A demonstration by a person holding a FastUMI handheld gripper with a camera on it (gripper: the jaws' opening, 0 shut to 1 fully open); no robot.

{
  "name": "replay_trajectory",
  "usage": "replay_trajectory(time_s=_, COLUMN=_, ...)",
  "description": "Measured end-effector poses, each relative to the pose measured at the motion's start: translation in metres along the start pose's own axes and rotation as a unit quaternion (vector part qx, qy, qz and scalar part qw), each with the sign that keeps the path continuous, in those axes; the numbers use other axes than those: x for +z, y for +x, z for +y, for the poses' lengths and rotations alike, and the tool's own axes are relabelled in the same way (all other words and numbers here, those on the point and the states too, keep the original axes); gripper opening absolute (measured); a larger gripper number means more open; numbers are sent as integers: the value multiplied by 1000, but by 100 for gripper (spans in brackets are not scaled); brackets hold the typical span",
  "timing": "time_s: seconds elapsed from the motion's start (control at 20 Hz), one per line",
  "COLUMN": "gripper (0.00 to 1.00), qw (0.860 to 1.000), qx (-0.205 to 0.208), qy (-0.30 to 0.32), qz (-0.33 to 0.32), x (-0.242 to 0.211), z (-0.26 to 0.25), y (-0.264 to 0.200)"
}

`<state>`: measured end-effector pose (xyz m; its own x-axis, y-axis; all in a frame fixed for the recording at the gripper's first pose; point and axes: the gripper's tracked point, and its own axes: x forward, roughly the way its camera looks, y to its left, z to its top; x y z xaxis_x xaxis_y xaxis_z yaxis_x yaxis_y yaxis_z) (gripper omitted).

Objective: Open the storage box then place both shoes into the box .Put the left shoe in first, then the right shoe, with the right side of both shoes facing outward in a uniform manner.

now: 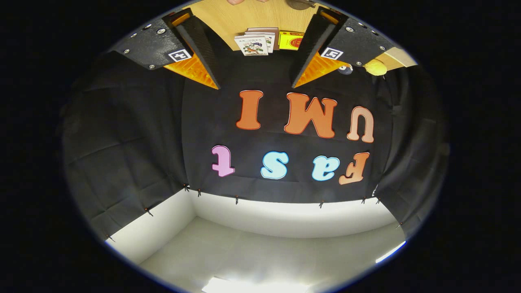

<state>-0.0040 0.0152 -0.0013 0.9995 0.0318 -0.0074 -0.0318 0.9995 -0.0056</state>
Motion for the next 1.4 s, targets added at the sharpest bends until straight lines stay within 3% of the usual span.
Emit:
replay_trajectory(time_s=0.55, gripper=99, qw=999, qx=33, qy=5, qz=16, x=-11, z=33, y=1)
replay_trajectory(time_s=0.95, gripper=99, qw=991, qx=103, qy=46, qz=77, x=-48, z=99, y=-3)
replay_trajectory(time_s=1.15, gripper=99, qw=967, qx=180, qy=102, qz=147, x=-85, z=158, y=-16)
replay_trajectory(time_s=1.4, gripper=98, qw=909, qx=275, qy=165, qz=265, x=-136, z=243, y=-42)
